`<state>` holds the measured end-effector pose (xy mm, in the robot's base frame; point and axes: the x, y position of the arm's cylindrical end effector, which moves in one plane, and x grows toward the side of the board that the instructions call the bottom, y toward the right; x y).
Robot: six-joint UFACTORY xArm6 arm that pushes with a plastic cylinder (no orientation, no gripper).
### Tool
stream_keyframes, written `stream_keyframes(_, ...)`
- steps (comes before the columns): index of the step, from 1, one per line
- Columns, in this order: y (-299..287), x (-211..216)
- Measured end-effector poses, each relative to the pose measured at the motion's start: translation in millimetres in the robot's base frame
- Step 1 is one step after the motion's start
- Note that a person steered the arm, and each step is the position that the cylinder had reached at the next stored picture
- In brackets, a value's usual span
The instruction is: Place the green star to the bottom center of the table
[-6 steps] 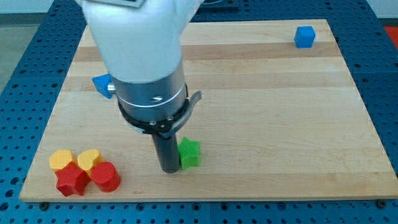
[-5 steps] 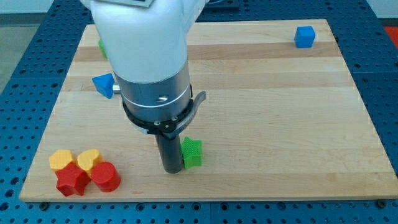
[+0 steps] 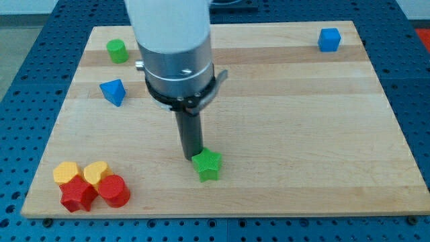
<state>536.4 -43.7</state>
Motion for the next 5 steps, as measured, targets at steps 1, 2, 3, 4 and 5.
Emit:
stream_keyframes(1,20.3,5.9)
stream_keyframes(2,29.0,6.4)
stream_keyframes(3,29.0,6.4)
stream_keyframes(4,29.0,8.2)
stream_keyframes(5,29.0,8.3)
